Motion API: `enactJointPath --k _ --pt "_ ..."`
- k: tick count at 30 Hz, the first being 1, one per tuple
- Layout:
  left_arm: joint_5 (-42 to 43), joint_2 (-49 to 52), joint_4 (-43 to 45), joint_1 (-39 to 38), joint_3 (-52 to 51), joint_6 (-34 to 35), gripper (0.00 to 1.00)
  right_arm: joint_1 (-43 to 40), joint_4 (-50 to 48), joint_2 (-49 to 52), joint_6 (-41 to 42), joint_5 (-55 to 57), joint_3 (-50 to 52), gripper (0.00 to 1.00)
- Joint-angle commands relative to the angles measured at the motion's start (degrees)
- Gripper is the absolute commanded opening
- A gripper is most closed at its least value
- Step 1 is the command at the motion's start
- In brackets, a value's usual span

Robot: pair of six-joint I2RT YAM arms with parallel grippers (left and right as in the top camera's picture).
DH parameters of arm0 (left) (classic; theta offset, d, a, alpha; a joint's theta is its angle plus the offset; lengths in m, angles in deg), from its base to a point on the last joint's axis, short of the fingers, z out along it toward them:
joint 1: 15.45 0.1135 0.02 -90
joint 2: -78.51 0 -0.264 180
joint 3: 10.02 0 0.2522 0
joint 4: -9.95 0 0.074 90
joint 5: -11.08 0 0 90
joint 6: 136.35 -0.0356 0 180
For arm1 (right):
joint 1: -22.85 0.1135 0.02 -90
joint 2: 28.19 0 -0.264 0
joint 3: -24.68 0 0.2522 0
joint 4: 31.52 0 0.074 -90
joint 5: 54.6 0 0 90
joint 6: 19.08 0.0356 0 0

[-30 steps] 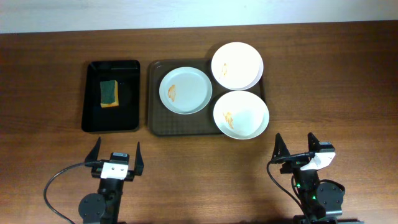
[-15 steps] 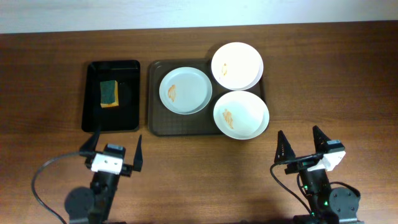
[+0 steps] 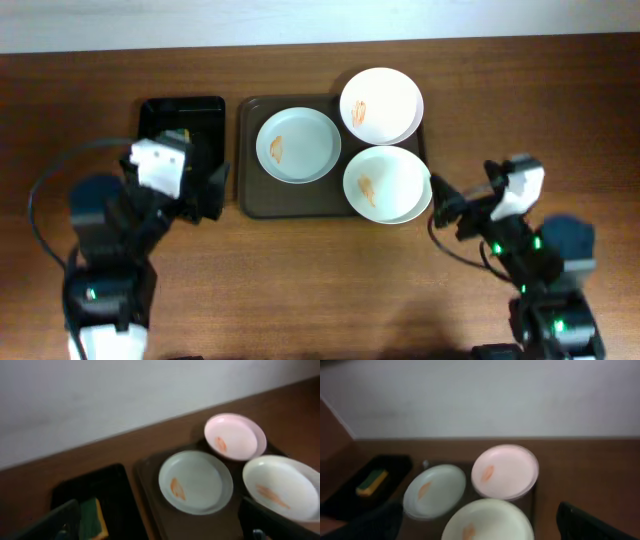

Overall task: Clean dirty plates on tray and stack at the side
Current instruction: 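Reach left gripper to sponge and right gripper to front-left plate rim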

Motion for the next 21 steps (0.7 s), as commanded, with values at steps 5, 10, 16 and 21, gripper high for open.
enactJointPath --k 5,10,16,21 --pt "1.5 15.9 -12.7 0.2 17.7 0.3 0.99 0.4 16.6 19.4 -0.8 -5.7 -19.6 0.98" --pt "1.5 23.8 -23.4 0.2 27.5 0.3 0.99 1.1 29.6 31.1 -2.3 -5.7 -33.2 0.98" --pt "1.5 32.6 -36.1 0.2 39.8 -2.3 0.99 6.9 36.8 42.9 -5.4 -5.7 -46.9 0.98" --pt "-1.2 33.7 -36.1 0.2 41.2 -2.3 0.99 9.4 30.9 50.4 -5.3 -5.5 -50.1 0.98"
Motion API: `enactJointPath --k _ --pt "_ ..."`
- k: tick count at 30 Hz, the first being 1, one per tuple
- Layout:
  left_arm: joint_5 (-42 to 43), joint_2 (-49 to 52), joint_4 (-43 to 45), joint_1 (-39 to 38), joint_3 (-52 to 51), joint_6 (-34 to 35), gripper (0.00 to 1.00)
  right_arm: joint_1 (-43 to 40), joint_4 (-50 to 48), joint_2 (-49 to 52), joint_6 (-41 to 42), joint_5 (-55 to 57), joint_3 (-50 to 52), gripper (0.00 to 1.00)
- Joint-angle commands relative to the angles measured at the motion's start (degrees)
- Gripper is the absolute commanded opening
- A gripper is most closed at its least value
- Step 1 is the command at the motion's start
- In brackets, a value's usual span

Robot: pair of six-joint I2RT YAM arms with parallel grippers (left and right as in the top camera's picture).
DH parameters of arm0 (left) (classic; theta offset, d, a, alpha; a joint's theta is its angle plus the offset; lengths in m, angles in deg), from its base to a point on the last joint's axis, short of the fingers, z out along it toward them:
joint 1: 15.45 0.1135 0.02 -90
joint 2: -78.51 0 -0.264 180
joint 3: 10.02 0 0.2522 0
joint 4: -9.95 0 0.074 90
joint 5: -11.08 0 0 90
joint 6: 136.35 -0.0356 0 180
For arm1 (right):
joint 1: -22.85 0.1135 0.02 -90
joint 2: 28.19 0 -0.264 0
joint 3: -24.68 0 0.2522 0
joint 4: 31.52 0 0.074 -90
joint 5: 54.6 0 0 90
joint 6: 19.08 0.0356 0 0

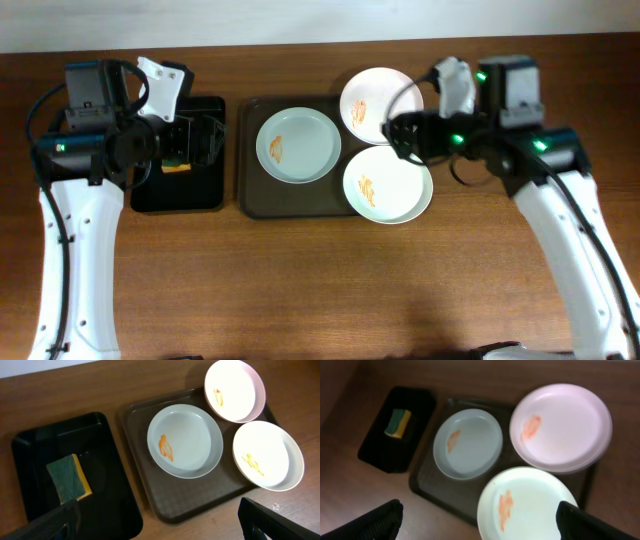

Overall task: Clean dirty plates on tray and stack at the side
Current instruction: 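Reach left gripper to sponge and right gripper to front-left plate rim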

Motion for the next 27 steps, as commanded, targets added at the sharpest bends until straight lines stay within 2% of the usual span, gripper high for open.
enactJointPath --k 1,5,9,10,12,14,16,20,23,25,27 --pt "-1.4 0.3 -0.3 0.2 1.4 -1.1 0.99 0.8 -4.5 4.5 0.1 -0.7 -1.5 0.98" --pt "-0.2 0.3 -0.7 0.2 1.4 -1.1 0.99 0.8 -9.7 9.6 9.8 -4.3 -1.5 0.98" --pt "-0.2 0.3 -0.7 0.2 1.4 -1.1 0.99 2.3 -12.4 14.4 9.9 -6.4 -1.6 0.99" --pt "-0.2 0.3 -0.7 0.2 1.4 -1.1 0.99 3.3 -12.7 15.4 9.9 -6.1 -1.6 0.96" --pt "-0.2 0.4 -0.5 0.2 1.4 -1.1 0.99 5.5 -13.0 16.9 11.0 -2.5 -1.6 0.93" --pt "-0.5 0.4 -0.5 0.2 1.4 -1.0 0.99 8.4 -13.2 18.3 15.1 6.3 -1.6 0.91" --pt "-2.7 0.4 0.3 0.2 1.4 0.2 0.99 11.1 -14.4 19.6 17.7 12.1 -1.6 0.84" --pt "-13.2 0.7 3.2 0.2 1.4 8.8 0.99 16.6 -17.9 23.0 23.9 24.6 -1.6 0.71" --pt "-15.8 0.8 3.4 0.2 1.4 8.8 0.99 18.3 -19.3 25.4 24.0 26.3 -1.6 0.66" --pt "-16.9 1.0 3.4 0.2 1.4 9.1 0.99 18.8 -19.3 27.1 24.0 26.8 -1.6 0.59" --pt "-17.8 1.3 3.9 0.2 1.4 11.3 0.99 18.7 -19.3 28.9 24.1 26.8 -1.6 0.55"
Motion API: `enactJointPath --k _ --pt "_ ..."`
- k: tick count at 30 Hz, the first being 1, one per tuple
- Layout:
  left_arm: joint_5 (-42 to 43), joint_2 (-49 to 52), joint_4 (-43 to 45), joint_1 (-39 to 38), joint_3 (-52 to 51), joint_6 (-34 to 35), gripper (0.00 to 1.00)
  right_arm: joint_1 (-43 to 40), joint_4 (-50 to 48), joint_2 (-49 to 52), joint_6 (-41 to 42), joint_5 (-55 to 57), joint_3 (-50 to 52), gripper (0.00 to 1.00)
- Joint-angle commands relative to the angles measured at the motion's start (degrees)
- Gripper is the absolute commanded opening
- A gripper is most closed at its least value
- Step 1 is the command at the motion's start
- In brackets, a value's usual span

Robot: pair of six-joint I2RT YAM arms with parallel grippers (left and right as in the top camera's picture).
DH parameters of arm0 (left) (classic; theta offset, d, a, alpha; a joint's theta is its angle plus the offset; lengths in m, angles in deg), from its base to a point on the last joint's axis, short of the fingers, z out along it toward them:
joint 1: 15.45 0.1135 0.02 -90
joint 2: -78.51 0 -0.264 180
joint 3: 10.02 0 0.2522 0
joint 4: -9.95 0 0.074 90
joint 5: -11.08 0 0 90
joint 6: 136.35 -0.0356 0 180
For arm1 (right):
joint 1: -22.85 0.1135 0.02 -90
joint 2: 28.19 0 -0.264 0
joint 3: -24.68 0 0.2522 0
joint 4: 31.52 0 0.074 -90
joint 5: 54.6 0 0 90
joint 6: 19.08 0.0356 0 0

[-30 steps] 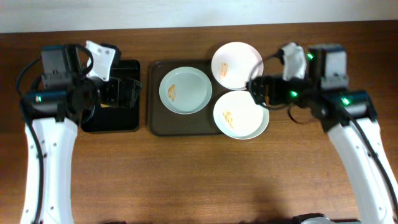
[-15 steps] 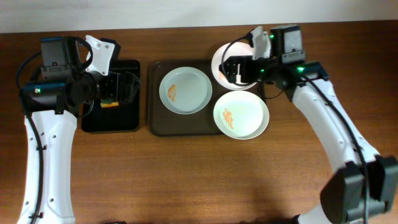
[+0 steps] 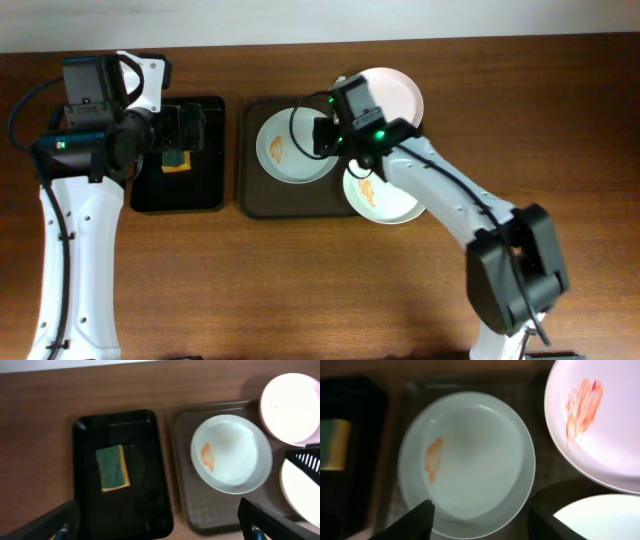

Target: Clean dirty plates on tray and stack at the side

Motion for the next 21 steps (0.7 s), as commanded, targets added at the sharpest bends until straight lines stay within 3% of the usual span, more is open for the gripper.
enactJointPath --k 1,21 --pt "-4.3 1.2 1.0 0.2 1.3 4.4 0.99 0.0 -0.6 4.0 1.9 4.3 -1.0 0.54" --pt "-4.3 6.7 1.9 0.2 1.3 4.4 0.99 -1.8 -8.0 11.8 3.8 6.0 -1.0 0.43"
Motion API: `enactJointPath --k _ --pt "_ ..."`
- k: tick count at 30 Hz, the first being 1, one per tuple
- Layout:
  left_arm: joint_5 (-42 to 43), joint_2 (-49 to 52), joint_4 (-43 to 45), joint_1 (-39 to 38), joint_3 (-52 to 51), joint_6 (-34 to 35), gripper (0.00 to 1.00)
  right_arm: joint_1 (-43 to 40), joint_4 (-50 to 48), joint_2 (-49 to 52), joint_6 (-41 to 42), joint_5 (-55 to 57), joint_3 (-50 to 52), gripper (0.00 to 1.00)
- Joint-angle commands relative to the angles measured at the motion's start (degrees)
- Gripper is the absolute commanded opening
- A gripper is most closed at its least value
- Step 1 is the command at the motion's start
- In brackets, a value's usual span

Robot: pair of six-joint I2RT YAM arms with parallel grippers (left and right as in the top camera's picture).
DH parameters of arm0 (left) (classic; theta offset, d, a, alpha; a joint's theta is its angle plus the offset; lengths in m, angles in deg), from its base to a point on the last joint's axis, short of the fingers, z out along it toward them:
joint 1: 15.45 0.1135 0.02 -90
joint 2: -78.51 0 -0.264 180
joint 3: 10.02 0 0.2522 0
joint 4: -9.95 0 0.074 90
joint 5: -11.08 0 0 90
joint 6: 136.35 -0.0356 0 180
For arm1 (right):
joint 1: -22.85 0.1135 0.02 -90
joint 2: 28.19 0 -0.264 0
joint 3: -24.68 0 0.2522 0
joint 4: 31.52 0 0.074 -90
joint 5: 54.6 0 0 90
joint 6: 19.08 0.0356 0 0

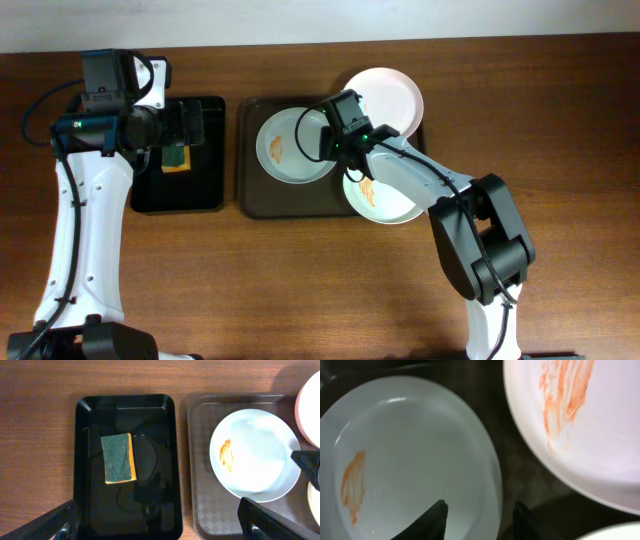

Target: Clean dirty plates on tray and stack at the side

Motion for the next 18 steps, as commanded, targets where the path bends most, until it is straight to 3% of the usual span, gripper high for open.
enactJointPath --k 1,11,18 --pt "-0.6 0.5 1.0 0.2 1.3 1.0 0.99 -0.5 -2.1 1.7 0.7 0.3 -1.0 0.40" --pt "-1.7 0.5 1.9 0.2 1.3 1.0 0.99 -0.5 -4.9 4.8 1.2 0.0 -1.0 0.33" --pt "-1.7 3.0 2.4 0.3 1.3 1.0 0.99 -0.4 -4.9 5.5 1.2 -0.3 -1.0 0.18"
